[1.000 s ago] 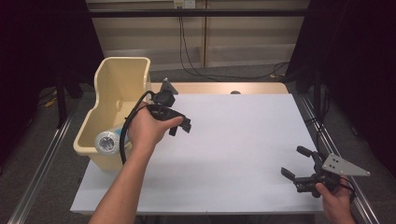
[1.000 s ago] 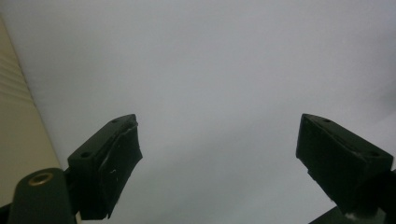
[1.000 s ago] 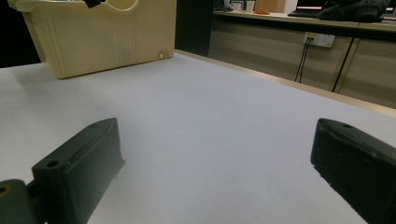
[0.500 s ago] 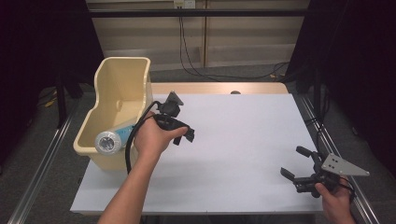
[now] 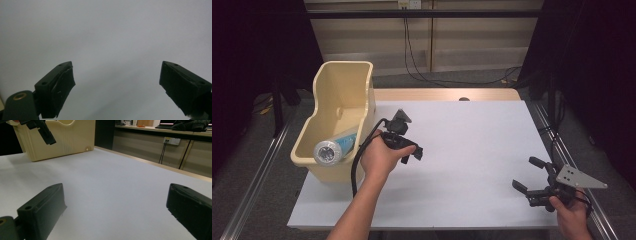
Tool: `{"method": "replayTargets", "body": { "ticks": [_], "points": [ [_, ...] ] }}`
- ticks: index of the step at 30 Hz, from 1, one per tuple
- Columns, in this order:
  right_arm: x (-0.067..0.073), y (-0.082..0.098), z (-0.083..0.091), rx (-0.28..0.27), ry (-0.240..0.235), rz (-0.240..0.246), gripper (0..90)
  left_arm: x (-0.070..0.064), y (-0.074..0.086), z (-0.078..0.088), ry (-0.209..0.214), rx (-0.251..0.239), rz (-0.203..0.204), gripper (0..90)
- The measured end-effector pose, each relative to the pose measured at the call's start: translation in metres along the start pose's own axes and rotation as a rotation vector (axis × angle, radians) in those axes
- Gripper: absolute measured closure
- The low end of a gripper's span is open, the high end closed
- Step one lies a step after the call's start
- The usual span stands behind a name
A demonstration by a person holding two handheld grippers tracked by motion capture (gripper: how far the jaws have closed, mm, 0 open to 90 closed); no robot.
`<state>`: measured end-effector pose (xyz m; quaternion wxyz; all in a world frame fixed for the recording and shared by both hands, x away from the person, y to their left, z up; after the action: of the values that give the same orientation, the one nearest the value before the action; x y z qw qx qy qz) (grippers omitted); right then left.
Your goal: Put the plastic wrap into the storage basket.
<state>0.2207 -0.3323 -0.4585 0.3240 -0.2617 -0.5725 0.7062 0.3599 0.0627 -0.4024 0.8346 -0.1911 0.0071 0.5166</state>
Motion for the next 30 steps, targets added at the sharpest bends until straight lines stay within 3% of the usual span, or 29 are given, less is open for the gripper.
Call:
{"method": "replayTargets", "body": {
  "ticks": [9,15,20,24,27,30],
  "points": [
    [0.001,0.001,-0.001,0.005,-0.008,0.004,1.5,0.001,0.009,-0.015,0.004,-0.02,-0.007,12.4],
    [0.001,0.0,-0.001,0.002,-0.007,0.005,1.4,0.0,0.017,-0.022,-0.006,-0.076,-0.018,11.9],
    [0.001,0.0,-0.001,0.003,-0.007,0.008,1.5,0.001,0.024,-0.028,-0.02,-0.137,-0.051,11.2],
    [0.001,0.0,-0.001,0.004,-0.006,0.006,1.5,0.001,0.029,-0.033,-0.026,-0.171,-0.054,10.7],
    [0.001,0.0,-0.001,0.004,-0.008,0.008,1.5,0.001,0.031,-0.036,-0.029,-0.224,-0.057,10.6],
    [0.001,0.0,-0.001,0.004,-0.009,0.012,1.5,0.0,0.033,-0.037,-0.058,-0.307,-0.087,10.6]
  ]
}}
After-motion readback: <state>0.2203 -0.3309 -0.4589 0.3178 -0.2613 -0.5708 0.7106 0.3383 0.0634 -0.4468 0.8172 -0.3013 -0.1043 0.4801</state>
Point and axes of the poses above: each handheld gripper's, and its own axes: z roughly backward along the jaws, y roughly out of its underside, x roughly to its left, the point moved 3 cm from there along -z, roughly forward along the jaws, and after that the axes turned 1 degree about -y, right-handed, at the moved point
